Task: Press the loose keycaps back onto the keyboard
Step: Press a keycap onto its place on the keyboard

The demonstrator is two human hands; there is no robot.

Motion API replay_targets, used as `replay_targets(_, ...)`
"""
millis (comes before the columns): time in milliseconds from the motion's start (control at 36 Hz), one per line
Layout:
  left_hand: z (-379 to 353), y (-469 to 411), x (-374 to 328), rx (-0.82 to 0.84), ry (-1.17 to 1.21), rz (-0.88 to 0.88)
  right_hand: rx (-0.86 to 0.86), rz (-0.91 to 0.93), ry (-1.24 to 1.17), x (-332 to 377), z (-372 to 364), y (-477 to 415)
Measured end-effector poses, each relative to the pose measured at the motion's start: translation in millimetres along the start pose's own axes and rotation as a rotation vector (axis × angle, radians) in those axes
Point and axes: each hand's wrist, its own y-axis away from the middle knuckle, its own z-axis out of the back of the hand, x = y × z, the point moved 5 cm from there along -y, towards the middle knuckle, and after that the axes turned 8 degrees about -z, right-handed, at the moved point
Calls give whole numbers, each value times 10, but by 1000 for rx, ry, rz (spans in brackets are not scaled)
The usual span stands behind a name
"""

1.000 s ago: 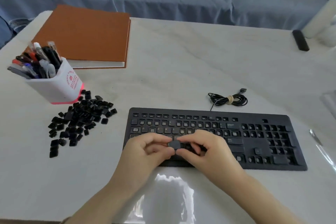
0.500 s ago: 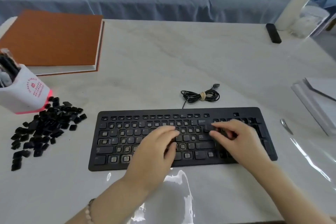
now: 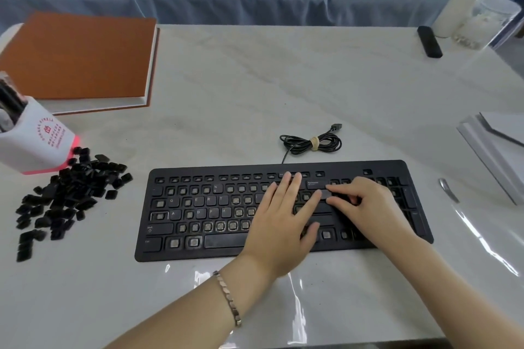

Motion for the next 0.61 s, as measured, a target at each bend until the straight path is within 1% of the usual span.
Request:
replay_targets(194,-15,10,6,-30,-13,-3,9,29,114,23,-22,11)
replay_targets(333,-16,13,-4,-56,-18,-13,-134,178,251,112,-3,50)
replay_targets(472,-21,13,6,-63,-25,-12,-203,317,339,161,4,98)
replay_targets(611,-31,6,2,-55,-24,-12,-221,351,320,144,6,123)
